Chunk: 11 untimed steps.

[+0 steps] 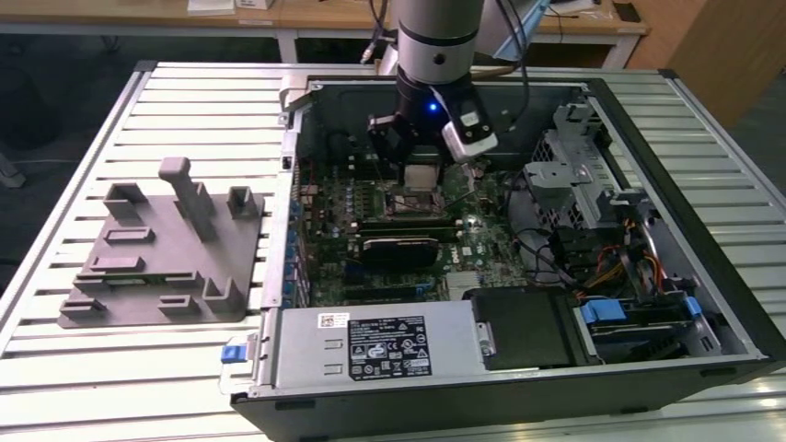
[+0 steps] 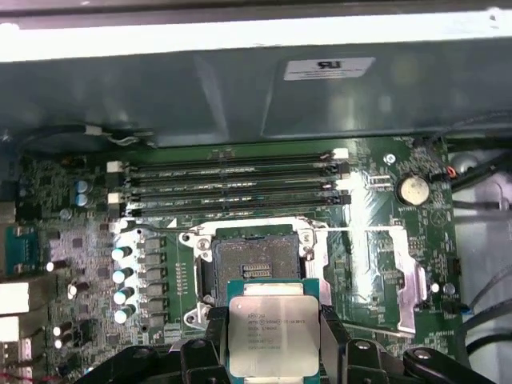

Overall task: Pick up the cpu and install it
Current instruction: 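Place the cpu into insertion slot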

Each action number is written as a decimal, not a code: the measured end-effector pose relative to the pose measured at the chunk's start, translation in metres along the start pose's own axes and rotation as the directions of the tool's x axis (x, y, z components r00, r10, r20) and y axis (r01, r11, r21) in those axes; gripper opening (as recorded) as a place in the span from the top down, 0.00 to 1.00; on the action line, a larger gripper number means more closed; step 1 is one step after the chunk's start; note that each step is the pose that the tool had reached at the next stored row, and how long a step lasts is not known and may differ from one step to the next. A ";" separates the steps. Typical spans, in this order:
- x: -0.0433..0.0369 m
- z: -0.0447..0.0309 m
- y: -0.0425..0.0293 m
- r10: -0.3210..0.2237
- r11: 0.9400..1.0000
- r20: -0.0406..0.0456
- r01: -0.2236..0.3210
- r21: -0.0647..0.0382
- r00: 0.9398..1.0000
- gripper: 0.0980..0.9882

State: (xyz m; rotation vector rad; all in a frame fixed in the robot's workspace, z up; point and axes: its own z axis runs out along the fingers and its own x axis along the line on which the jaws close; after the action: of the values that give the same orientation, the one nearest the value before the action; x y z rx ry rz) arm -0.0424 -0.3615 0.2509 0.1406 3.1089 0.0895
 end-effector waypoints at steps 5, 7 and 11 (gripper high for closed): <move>0.0000 0.0001 0.0000 0.069 0.998 0.004 -0.069 0.002 0.998 0.50; 0.0000 0.0001 0.0000 0.096 0.995 0.006 -0.096 0.002 0.995 0.50; 0.0000 0.0002 0.0000 0.151 0.989 0.009 -0.151 0.003 0.989 0.50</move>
State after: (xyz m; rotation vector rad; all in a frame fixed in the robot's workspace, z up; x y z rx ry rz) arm -0.0424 -0.3615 0.2507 0.3749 3.0852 0.0859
